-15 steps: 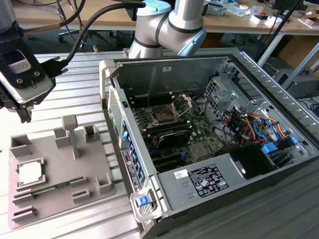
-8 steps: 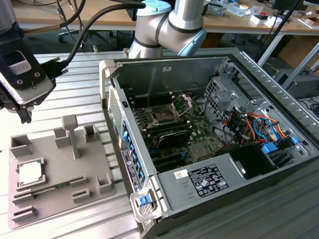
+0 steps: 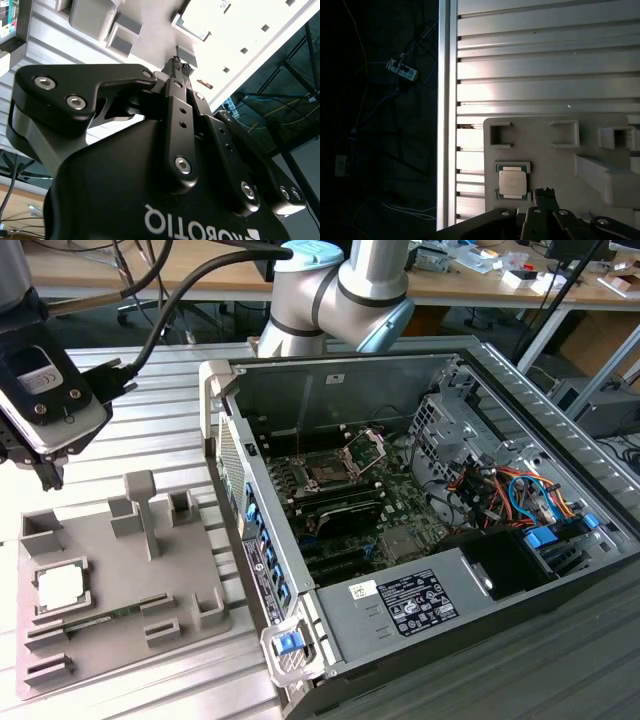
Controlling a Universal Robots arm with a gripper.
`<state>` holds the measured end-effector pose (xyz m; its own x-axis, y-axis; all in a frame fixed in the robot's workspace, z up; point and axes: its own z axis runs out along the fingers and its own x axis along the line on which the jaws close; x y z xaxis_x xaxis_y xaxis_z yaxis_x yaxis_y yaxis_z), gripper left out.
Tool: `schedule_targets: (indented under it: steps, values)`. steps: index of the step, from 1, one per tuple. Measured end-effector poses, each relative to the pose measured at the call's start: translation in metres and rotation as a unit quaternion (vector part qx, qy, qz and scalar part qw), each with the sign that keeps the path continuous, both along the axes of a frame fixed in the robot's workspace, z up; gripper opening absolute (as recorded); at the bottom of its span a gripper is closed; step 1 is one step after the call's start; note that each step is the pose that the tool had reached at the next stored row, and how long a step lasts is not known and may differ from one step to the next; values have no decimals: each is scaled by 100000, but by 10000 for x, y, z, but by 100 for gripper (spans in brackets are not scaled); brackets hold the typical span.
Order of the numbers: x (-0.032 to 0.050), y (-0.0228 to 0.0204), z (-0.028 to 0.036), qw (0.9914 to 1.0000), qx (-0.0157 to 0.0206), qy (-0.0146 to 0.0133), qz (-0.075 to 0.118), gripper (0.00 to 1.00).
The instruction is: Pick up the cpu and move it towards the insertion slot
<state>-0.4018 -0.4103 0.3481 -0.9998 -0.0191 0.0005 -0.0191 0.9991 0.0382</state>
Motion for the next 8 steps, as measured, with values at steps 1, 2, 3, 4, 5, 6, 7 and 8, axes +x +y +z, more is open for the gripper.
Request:
schedule_targets:
  steps: [1,2,3,4,5,6,7,8]
  values:
    - [0,-6,-1,100000,5,3,1,11]
    - [0,-10,-2,100000,8,5,2,11]
    - [0,-13,-3,100000,8,3,1,11]
    - [0,-17,-4,100000,8,-5,-1,11]
    - [0,-19,-6,100000,12,-9,-3,11]
    - [0,-21,-7,100000,9,-4,0,11]
    - [0,-23,-9,100000,8,0,1,11]
    - [0,-25,-11,100000,6,2,-3,11]
